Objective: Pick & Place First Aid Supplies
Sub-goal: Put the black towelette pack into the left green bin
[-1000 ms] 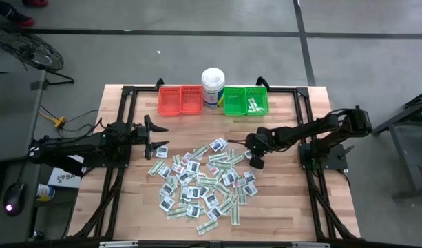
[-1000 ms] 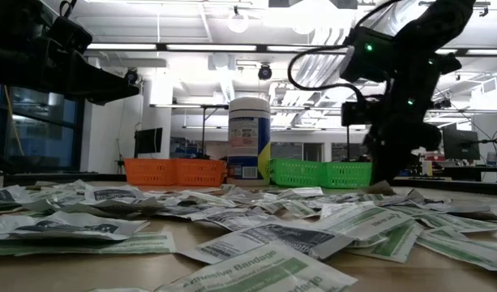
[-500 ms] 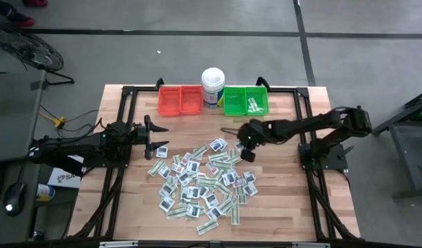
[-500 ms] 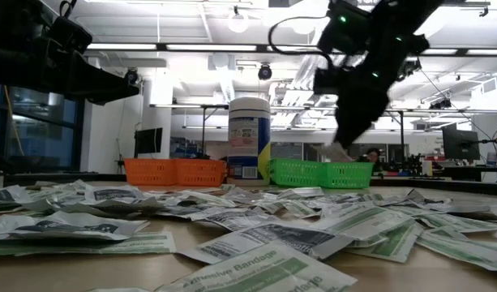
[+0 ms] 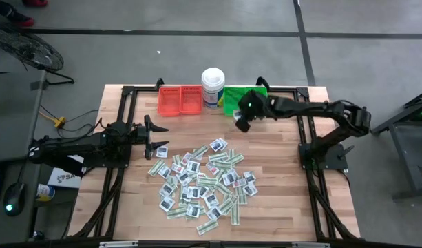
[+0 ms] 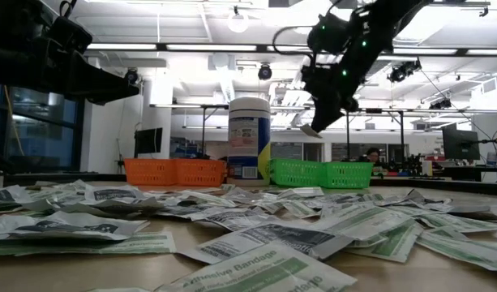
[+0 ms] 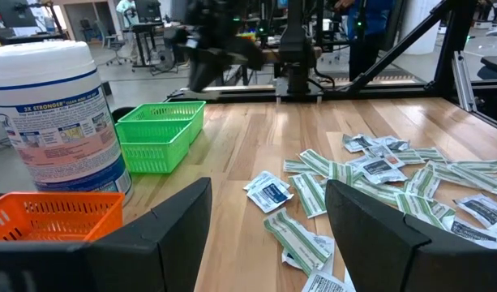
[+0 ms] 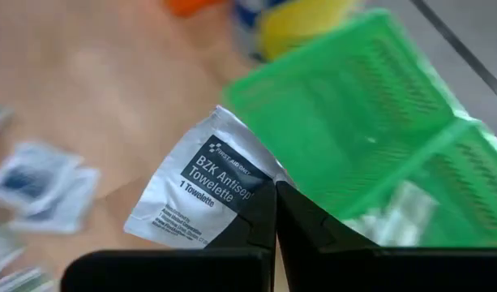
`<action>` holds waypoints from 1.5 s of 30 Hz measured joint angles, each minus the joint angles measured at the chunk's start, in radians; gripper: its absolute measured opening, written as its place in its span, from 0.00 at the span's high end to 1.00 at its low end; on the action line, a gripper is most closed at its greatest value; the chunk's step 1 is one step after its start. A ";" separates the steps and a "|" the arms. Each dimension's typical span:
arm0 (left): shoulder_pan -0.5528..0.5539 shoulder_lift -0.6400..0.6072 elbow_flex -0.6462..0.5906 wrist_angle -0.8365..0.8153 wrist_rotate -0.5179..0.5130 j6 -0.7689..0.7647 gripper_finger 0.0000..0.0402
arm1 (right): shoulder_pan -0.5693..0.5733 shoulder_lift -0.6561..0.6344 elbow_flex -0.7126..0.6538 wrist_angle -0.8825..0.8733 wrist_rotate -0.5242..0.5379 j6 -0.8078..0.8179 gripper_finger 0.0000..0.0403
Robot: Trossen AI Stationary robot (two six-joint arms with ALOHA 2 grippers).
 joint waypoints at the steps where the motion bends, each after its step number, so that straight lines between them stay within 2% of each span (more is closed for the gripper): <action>1: 0.000 0.000 0.000 0.000 0.000 0.000 0.41 | -0.019 0.003 0.000 0.004 0.000 0.000 1.00; 12: 0.000 0.000 0.000 0.000 0.000 0.000 0.41 | -0.145 0.104 0.030 0.083 -0.066 0.075 1.00; 23: 0.000 0.000 0.000 0.000 0.000 0.000 0.41 | -0.209 0.302 0.230 -0.009 -0.076 0.087 1.00; 30: 0.000 0.000 0.000 0.000 0.000 0.000 0.41 | -0.220 0.379 0.314 -0.076 -0.098 0.080 1.00; 45: 0.000 0.000 0.000 0.000 0.000 0.000 0.41 | -0.221 0.392 0.332 -0.113 -0.116 0.084 1.00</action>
